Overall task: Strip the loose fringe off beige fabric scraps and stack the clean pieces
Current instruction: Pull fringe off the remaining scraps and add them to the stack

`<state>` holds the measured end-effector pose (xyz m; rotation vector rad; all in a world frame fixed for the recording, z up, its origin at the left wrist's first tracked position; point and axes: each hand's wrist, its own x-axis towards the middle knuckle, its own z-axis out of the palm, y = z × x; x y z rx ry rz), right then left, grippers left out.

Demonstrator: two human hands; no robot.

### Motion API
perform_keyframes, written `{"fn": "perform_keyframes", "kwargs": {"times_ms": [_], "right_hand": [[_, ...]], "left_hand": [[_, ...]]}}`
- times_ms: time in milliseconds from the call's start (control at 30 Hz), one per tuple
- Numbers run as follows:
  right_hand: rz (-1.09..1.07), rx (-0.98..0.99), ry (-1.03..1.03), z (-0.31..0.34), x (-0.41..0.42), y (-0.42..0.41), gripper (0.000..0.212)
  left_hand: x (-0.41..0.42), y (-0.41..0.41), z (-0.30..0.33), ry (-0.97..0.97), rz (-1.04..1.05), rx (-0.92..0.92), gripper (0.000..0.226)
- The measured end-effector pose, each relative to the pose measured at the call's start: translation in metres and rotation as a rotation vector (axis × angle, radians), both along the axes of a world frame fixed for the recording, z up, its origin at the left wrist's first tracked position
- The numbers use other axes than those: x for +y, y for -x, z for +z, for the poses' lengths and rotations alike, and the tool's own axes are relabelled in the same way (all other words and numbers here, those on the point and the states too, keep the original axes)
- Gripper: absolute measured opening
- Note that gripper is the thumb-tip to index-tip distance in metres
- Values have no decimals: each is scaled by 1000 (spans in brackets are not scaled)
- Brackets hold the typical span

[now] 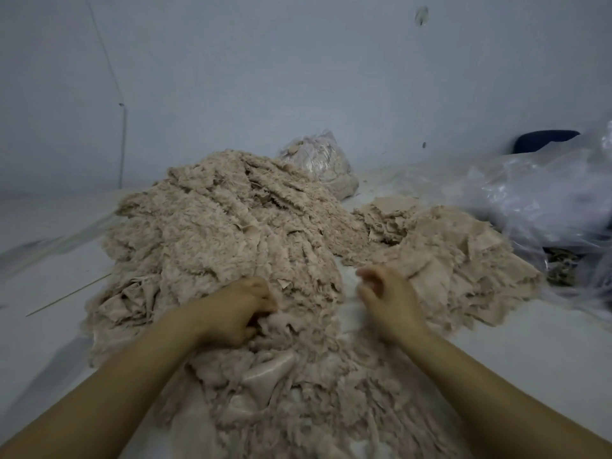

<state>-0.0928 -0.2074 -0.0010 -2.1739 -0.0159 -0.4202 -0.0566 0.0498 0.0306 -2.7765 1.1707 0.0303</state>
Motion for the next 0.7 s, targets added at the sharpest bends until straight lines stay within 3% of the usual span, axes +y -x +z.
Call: {"fn": "perform_keyframes", "kwargs": {"times_ms": [67,100,233,333,400,567,700], "right_hand": [[122,54,-1,-11,18,8,11],[164,64,-14,-15,25,11,9],[330,6,8,-16,44,11,44],[301,-85,-91,-11,51,5,19],[254,-67,-197,-9,49,-1,25],[322,102,-579,-11,45,-3,17],[389,98,-601,-11,54,-1,10]], "left_hand": [[-2,-1,-9,-25,8,-93,26],[-4,0,-11,65,43,-108,20],[-19,6,0,534,158,127,22],[-35,10,6,738,132,217,21],[-38,6,9,862,193,169,27],[-38,-7,5,871,334,32,35],[-64,-5,-6,898,266,74,32]]}}
